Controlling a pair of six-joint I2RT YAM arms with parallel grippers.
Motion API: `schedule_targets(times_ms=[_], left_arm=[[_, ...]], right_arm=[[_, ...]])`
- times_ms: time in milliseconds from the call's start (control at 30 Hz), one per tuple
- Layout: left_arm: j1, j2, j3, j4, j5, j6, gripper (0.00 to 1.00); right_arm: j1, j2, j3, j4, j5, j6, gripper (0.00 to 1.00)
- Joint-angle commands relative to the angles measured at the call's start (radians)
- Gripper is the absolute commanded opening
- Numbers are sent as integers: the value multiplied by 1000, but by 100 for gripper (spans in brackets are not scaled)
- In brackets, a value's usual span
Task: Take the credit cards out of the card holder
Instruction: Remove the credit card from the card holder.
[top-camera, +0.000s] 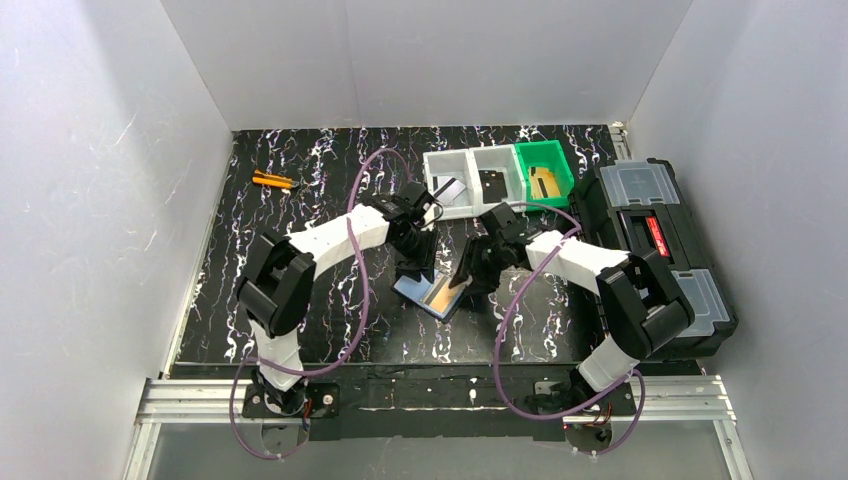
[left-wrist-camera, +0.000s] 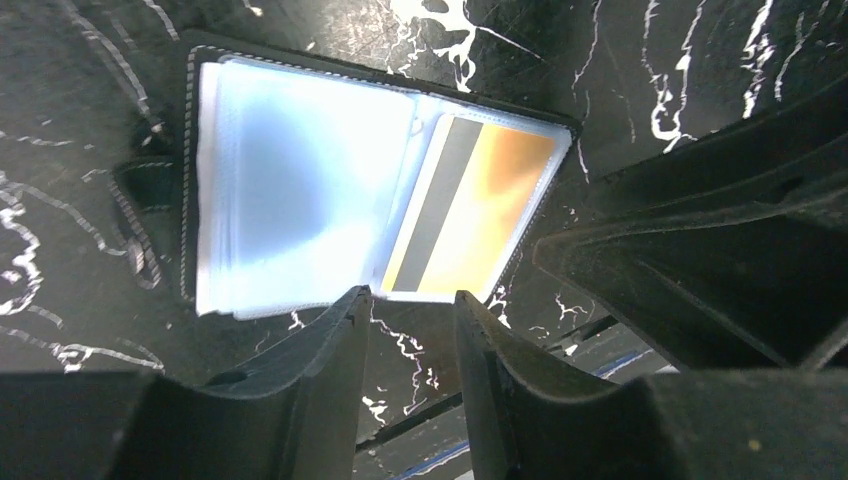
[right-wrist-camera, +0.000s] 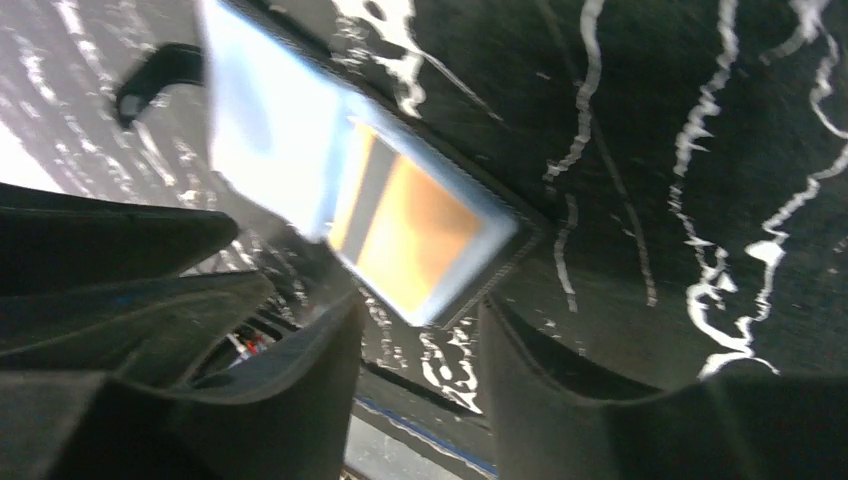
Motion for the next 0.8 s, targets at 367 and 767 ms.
schedule_targets(times_ms=[367,767], left_arm=[[-26,96,2,56,42,1,22],[-26,95,-63,74,3,-44,25]], right_arm=[[4,67,-26,26,21,-4,32],[3,144,21,20,38,-36,28]])
